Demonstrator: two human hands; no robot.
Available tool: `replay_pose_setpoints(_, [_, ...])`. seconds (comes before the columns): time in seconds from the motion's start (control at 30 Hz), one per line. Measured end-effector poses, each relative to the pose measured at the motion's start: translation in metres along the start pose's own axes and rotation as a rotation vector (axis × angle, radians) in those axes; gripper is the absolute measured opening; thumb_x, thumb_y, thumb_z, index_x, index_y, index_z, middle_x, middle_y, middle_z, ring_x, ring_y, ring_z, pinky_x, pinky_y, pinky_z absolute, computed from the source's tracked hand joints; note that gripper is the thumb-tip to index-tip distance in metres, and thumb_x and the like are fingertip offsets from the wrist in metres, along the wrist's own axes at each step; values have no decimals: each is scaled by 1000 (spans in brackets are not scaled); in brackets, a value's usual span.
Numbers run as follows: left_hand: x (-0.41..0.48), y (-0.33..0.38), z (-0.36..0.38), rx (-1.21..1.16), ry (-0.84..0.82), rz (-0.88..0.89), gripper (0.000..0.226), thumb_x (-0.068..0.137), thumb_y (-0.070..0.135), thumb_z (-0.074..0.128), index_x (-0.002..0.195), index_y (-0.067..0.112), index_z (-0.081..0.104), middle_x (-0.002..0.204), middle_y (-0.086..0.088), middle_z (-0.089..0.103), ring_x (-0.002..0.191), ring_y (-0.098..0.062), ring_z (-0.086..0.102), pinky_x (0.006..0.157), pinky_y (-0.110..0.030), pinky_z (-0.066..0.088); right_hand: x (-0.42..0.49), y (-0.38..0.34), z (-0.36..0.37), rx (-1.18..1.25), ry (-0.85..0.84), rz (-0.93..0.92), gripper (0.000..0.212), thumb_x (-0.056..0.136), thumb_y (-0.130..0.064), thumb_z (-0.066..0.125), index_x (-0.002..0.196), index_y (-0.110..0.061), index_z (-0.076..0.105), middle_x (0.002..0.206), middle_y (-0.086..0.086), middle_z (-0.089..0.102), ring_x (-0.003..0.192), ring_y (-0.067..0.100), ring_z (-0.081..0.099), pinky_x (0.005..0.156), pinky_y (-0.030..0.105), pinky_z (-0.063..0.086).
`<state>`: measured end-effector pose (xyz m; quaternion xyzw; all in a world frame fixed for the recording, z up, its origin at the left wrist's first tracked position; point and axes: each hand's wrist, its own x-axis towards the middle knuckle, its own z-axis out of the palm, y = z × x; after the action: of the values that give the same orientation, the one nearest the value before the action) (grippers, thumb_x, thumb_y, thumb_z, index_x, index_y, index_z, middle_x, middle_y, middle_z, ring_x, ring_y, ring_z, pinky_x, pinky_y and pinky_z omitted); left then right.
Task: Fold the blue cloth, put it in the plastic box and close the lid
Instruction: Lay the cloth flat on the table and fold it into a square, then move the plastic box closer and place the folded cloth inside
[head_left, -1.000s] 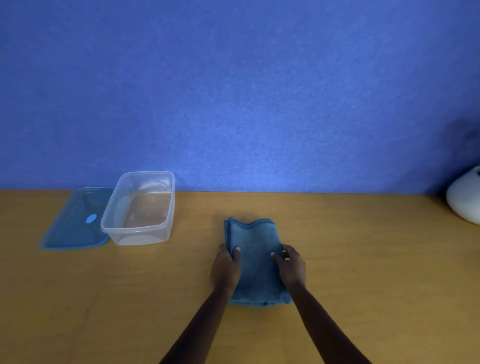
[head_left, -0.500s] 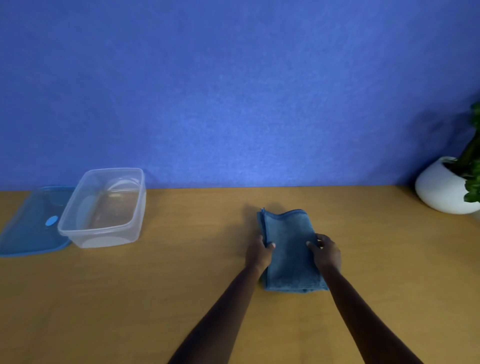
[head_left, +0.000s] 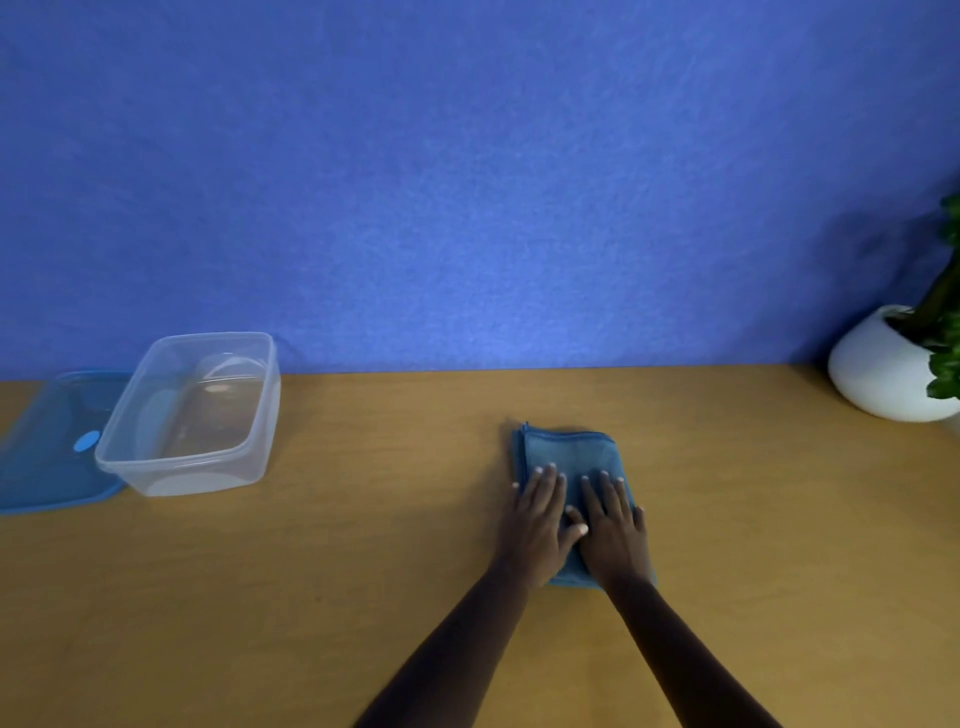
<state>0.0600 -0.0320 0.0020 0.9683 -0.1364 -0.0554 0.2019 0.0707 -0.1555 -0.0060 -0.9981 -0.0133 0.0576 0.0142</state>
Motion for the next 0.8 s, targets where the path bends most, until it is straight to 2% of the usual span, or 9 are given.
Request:
replay_pose_setpoints(0.1, [-7, -11, 13, 58, -84, -41, 68, 97, 49, 26, 149, 13, 1, 161, -3, -4, 148, -18, -5, 121, -42, -1, -4, -5, 4, -7, -8, -4, 102, 65, -59, -38, 150, -20, 0, 161, 5, -1, 149, 21, -2, 119, 44, 10])
replay_pose_setpoints(0.13, [-9, -14, 15, 74, -88, -53, 68, 97, 49, 25, 150, 15, 1, 161, -2, -5, 148, -18, -5, 121, -43, -2, -3, -5, 6, 7, -10, 2, 102, 64, -60, -38, 150, -20, 0, 161, 4, 0, 149, 21, -2, 119, 44, 9])
replay_pose_setpoints(0.23, [-11, -19, 15, 111, -79, -49, 66, 97, 49, 25, 149, 18, -1, 161, 0, -5, 148, -19, -4, 120, -46, -2, -1, -5, 7, 30, -28, -2, 62, 96, -51, 7, 150, -21, -1, 161, 4, 0, 149, 21, -2, 120, 45, 8])
replay_pose_setpoints(0.3, [-12, -19, 14, 112, -81, -47, 66, 97, 49, 25, 149, 18, -1, 161, 1, -5, 148, -19, -4, 121, -45, -1, -1, -5, 8, 36, -29, -2, 60, 98, -47, 17, 150, -21, -1, 161, 3, -1, 149, 20, -3, 120, 44, 8])
replay_pose_setpoints(0.47, [-16, -28, 8, 107, -62, -46, 67, 97, 48, 27, 150, 17, 1, 161, -1, -4, 148, -19, -3, 121, -44, 1, -2, -4, 4, 17, -37, 5, 75, 84, -57, -10, 150, -22, -2, 161, 2, 1, 149, 19, -1, 120, 44, 10])
replay_pose_setpoints(0.57, [-22, -44, -2, 98, 1, -40, 64, 98, 43, 28, 149, 13, 6, 161, -6, 4, 149, -21, 4, 121, -44, 4, -1, -10, -1, 8, -9, 19, 80, 82, -62, -14, 150, -22, 0, 161, 4, 6, 149, 20, 3, 119, 53, 11])
replay_pose_setpoints(0.7, [-36, -74, -24, 147, 143, -95, 58, 97, 39, 35, 146, 9, 24, 155, -11, 27, 145, -25, 24, 118, -40, 23, 1, -32, -9, 19, 71, -28, 123, 50, -65, -48, 150, -18, 7, 159, 8, 15, 148, 23, 10, 118, 53, 12])
replay_pose_setpoints(0.77, [-43, -88, -41, 141, 187, -103, 56, 93, 34, 50, 139, 4, 39, 147, -18, 41, 138, -30, 38, 112, -42, 35, 4, -50, -13, 48, 94, -88, 116, 57, -65, -43, 150, -17, 7, 160, 9, 14, 148, 23, 9, 118, 50, 11])
replay_pose_setpoints(0.8, [-46, -96, -49, 161, 252, -89, 54, 83, 31, 66, 127, 2, 55, 133, -20, 57, 124, -32, 55, 99, -42, 49, 6, -61, -16, 80, 95, -121, 103, 68, -65, -33, 150, -17, 6, 160, 10, 12, 149, 23, 8, 119, 49, 10])
